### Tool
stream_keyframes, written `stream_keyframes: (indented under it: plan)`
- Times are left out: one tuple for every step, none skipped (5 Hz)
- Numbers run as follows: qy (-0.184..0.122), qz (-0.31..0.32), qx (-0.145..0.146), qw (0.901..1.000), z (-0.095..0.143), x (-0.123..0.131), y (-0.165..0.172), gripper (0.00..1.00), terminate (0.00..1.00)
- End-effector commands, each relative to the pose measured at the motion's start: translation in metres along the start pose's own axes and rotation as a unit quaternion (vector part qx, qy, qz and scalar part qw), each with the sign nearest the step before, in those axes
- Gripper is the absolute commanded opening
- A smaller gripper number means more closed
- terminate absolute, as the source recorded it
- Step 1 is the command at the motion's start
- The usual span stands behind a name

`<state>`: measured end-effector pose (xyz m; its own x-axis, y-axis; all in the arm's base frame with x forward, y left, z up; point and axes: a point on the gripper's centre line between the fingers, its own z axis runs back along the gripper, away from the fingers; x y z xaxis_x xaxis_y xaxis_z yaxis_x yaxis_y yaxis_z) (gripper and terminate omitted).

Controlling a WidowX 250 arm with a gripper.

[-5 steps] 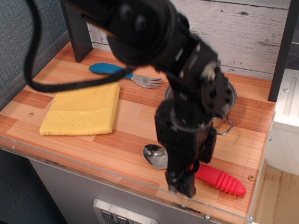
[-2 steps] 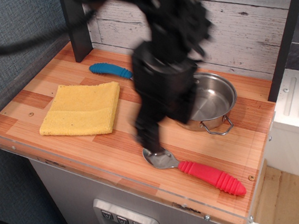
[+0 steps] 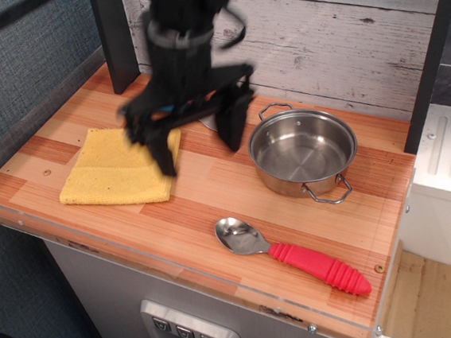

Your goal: Pick the spoon up and turn it sideways then set it down

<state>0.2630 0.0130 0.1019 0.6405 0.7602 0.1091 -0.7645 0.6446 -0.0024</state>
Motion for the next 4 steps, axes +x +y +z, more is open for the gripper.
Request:
stream_keyframes:
  plan:
    - [-0.037,-0.121,-0.047,0.9908,0.031,0.036,-0.07,1.0,0.0]
    - [-0.027,-0.182,-0.06,0.9811,0.037,0.04,-0.095,1.0,0.0]
    - [-0.017,-0.258,-0.059,0.9643,0.033,0.038,-0.111,1.0,0.0]
    - [-0.017,-0.258,-0.059,0.9643,0.033,0.038,-0.111,1.0,1.0]
